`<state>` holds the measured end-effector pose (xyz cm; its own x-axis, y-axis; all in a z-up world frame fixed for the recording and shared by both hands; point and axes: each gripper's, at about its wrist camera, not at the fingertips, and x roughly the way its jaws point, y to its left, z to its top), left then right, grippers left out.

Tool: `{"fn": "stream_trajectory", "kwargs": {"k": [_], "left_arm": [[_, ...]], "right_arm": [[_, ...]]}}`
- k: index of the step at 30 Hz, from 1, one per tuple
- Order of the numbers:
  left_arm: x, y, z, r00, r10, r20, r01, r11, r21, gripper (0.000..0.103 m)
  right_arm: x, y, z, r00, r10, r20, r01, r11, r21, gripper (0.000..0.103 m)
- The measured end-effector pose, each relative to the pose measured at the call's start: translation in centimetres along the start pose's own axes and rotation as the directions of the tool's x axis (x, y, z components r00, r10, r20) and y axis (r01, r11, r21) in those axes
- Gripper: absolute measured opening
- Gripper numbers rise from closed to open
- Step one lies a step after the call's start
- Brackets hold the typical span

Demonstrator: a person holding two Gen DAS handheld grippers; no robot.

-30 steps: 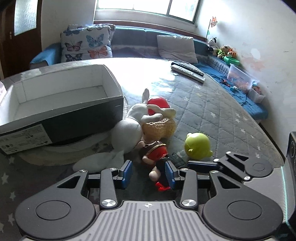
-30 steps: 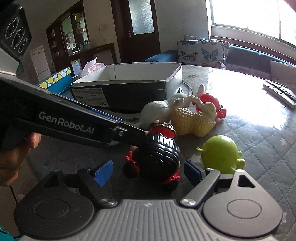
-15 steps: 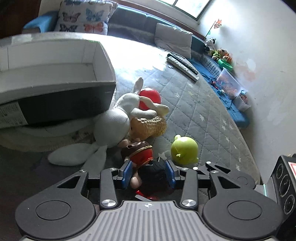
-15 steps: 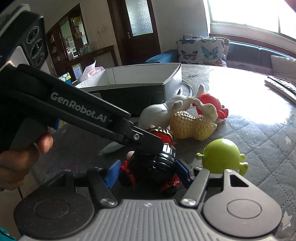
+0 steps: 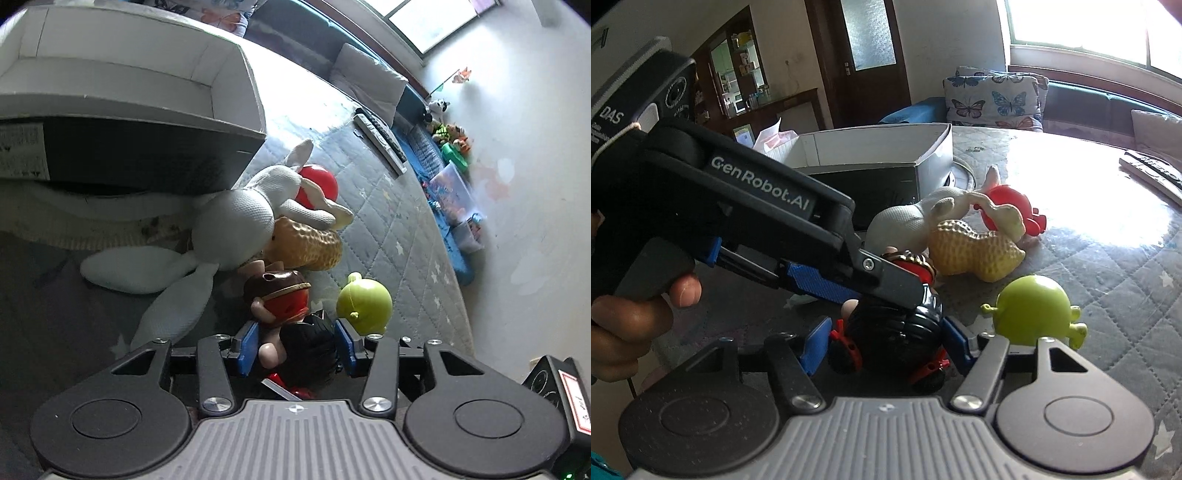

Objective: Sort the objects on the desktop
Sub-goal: 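Close the left tool on the black-and-red doll and lift it, then carry the doll into the white box and open the left tool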

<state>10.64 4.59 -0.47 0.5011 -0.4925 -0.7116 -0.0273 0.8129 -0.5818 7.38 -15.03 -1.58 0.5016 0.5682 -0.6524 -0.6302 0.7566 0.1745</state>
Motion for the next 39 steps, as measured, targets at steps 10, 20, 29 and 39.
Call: {"fn": "stream_trajectory", "kwargs": {"k": [10, 20, 29, 39], "left_arm": [[-3.1, -1.1, 0.0, 0.998, -0.033, 0.062, 0.031, 0.999, 0.032, 0.047], [-8.3, -1.2, 6.4, 0.972, -0.023, 0.234, 0.006, 0.997, 0.072, 0.047], [-7.2, 3.9, 13.8, 0.969, 0.034, 0.245, -0.032, 0.999, -0.009, 0.047], [-3.4, 10.1, 17.2, 0.984, 0.076, 0.160, -0.058, 0.991, -0.117, 0.047]], "right_arm": [[-2.1, 1.3, 1.6, 0.999, -0.001, 0.038, 0.003, 0.998, -0.055, 0.066], [-0.8, 2.0, 10.2, 0.989, 0.045, 0.141, -0.021, 0.985, -0.172, 0.066], [7.6, 0.9, 17.4, 0.992, 0.103, 0.077, -0.090, 0.983, -0.161, 0.066], [16.5, -0.2, 18.9, 0.988, 0.135, -0.080, -0.142, 0.986, -0.091, 0.066]]}}
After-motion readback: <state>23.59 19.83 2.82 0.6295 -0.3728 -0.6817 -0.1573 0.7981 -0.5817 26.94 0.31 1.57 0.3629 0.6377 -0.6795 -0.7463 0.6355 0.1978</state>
